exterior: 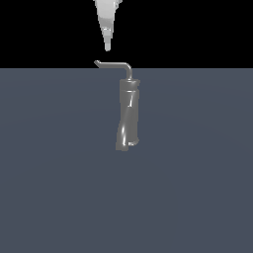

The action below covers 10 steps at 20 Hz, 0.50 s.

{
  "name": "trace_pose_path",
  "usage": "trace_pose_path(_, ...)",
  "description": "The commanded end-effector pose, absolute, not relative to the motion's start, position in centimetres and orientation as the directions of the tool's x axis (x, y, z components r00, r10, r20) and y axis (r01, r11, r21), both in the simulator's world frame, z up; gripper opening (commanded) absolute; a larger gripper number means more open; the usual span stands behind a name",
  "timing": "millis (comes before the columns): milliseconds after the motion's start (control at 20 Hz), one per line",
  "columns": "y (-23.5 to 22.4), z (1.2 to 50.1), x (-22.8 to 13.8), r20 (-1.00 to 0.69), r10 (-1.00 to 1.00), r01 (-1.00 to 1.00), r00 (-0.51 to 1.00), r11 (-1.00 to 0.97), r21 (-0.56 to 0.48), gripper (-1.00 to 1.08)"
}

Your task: Turn on the faucet by rotating a designated handle.

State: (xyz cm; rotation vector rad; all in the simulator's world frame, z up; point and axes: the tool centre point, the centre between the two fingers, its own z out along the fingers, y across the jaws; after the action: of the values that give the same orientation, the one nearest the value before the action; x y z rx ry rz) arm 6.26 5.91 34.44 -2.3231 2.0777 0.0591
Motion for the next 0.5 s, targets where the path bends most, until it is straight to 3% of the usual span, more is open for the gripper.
trace_pose_path(0,6.3,33.3,7.3,-0.034,-0.998,-0.998,0.054,-0.054,0.007,-1.00)
trace_pose_path(450,7.4,30.6,9.5,-0.007,-0.997,-0.997,-0.073,0.073,0.003,-1.00)
